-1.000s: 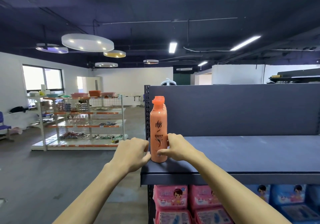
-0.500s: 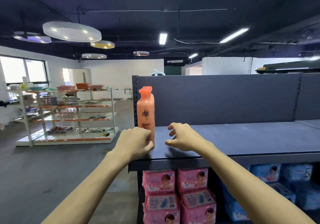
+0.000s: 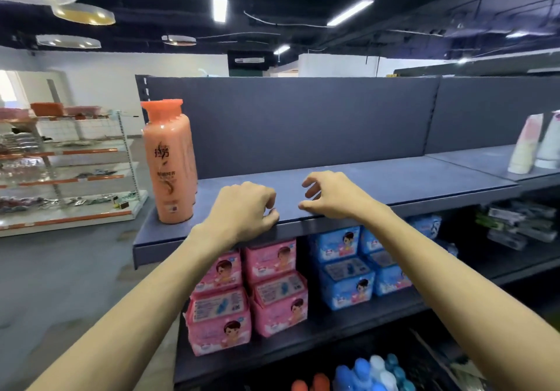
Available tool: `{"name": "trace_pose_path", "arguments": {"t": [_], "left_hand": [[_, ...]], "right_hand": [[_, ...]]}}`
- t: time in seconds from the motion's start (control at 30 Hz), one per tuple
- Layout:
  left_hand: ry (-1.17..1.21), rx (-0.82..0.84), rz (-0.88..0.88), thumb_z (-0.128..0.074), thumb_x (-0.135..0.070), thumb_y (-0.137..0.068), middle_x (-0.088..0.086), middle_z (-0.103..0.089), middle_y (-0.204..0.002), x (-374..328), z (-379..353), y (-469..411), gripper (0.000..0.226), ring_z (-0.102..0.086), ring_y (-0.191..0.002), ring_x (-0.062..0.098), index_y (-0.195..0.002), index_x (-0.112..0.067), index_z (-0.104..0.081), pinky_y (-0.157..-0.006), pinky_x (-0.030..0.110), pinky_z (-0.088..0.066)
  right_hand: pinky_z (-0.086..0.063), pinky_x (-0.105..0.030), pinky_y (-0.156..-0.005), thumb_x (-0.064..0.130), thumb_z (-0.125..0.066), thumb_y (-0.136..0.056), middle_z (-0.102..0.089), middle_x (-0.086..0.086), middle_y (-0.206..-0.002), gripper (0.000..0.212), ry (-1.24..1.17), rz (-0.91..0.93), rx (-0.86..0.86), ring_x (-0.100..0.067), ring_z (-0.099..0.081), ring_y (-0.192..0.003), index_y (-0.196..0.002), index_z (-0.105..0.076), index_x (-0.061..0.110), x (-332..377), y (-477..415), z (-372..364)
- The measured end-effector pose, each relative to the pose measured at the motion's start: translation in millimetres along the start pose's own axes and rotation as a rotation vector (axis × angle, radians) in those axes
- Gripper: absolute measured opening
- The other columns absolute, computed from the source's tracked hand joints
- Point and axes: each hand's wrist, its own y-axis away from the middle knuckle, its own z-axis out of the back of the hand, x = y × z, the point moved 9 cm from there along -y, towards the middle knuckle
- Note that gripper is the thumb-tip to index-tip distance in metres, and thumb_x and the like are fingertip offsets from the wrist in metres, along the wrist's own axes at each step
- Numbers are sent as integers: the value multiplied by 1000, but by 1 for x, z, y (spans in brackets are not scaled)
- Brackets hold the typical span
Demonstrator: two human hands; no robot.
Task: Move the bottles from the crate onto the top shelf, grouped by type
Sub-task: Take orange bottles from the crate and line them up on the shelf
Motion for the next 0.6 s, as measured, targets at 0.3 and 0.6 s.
{"name": "trace_pose_path", "arguments": {"t": [0.3,0.6], "left_hand": [[188,-58,-3,-53,-40,-84,-12,-67,-84,-72,-12,-26,17,-58,-83,18,-85,-26,-62,-67,30,-41],[366,-78,69,-50,-46,-80,-18,-59,-68,-98,-40,16,22,-58,-69,7,-81,-28,-62,-62,28,-47]], "right_hand": [[-51,-25,-89,36,-75,-82,-73,1,-110,43,54,-58,-29,-11,-65,-95,-119,-67,15,-60,30,42],[-55,-26,-91,37,-75,-84,-75,5,-104,39,29,51,82,-5,-69,-91,-118,-68,18,-87,68,18]]}}
